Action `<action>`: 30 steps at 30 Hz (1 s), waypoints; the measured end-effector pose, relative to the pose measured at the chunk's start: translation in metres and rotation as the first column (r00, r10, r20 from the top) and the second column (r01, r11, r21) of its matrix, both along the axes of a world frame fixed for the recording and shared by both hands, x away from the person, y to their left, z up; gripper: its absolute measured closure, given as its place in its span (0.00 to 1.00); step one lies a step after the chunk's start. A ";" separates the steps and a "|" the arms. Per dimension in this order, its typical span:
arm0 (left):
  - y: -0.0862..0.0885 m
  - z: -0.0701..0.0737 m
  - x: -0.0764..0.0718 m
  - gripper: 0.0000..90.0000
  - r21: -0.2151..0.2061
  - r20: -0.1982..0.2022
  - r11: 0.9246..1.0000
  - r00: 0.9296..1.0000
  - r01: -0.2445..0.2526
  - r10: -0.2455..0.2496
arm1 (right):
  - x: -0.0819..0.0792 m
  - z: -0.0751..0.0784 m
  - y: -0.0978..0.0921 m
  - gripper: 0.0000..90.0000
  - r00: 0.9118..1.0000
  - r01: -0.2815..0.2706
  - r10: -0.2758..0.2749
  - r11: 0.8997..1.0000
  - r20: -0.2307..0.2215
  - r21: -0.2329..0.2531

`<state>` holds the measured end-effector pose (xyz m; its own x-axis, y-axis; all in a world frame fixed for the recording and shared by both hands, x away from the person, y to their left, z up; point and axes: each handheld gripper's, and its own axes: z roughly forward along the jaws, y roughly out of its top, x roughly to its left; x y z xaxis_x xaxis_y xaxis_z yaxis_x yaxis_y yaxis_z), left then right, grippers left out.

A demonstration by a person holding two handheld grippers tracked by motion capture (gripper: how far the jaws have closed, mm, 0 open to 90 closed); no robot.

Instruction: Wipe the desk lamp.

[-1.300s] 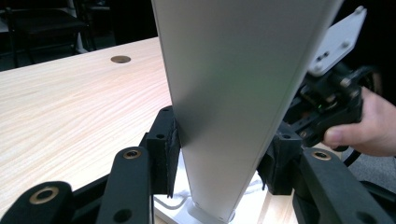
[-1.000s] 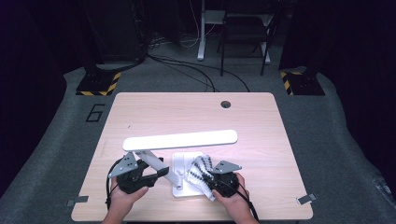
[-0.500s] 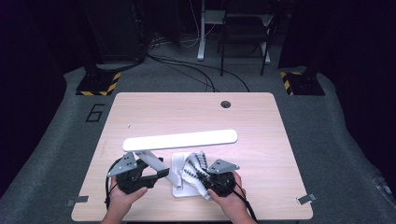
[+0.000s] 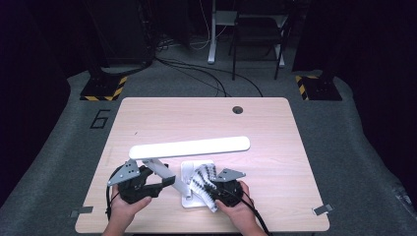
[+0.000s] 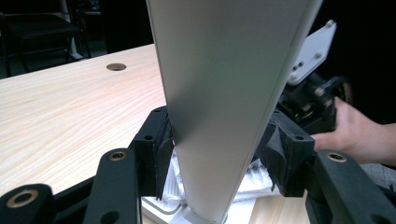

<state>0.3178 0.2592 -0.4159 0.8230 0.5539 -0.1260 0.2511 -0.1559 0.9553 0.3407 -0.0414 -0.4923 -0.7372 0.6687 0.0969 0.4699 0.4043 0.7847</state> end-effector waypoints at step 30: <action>0.014 0.017 0.001 0.60 0.026 -0.009 0.999 0.999 0.042 -0.042 | 0.008 -0.014 0.003 0.48 0.999 0.042 -0.043 0.992 -0.002 -0.115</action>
